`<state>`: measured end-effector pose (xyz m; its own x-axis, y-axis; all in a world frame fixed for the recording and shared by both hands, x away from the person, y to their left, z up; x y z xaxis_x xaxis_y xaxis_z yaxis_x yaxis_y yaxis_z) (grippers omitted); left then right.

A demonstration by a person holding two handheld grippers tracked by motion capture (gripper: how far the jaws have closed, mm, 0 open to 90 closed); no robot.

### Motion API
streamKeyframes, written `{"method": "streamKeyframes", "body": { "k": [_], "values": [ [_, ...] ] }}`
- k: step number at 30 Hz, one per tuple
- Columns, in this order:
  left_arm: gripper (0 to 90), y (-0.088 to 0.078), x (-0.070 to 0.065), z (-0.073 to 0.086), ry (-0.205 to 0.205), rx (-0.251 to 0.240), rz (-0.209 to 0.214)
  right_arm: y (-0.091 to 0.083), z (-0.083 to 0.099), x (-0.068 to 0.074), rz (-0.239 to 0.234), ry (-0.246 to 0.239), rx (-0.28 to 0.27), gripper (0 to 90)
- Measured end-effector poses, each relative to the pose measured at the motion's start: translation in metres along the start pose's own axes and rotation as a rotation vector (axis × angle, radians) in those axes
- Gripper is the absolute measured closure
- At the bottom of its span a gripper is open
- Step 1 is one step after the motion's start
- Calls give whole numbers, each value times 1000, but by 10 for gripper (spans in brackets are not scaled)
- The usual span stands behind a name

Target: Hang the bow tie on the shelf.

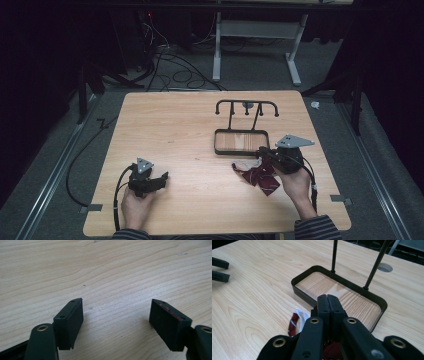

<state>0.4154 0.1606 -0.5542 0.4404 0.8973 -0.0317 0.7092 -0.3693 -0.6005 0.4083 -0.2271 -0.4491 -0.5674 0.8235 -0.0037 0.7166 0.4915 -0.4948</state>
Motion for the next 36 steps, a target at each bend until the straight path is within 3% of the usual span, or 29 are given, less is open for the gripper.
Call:
{"method": "streamKeyframes", "body": {
  "k": [20, 36],
  "values": [
    [279, 0, 0, 0, -1, 1, 1, -15, -19, 6, -10, -22, -53, 900],
    [279, 0, 0, 0, -2, 0, 3, -14, -31, 10, -38, -27, -66, 900]
  ]
}}
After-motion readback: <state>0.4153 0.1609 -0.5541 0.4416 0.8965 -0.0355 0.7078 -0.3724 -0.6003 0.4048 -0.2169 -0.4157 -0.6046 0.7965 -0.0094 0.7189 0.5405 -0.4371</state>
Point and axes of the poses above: each handheld gripper's, and its own axes: y roughly forward along the jaws, z roughly out of its underside, x roughly to its left, the point moved 7 cm from there along y, roughly forward along the jaws, and after that the axes turned 5 degrees about -x, right-handed, at the moved point
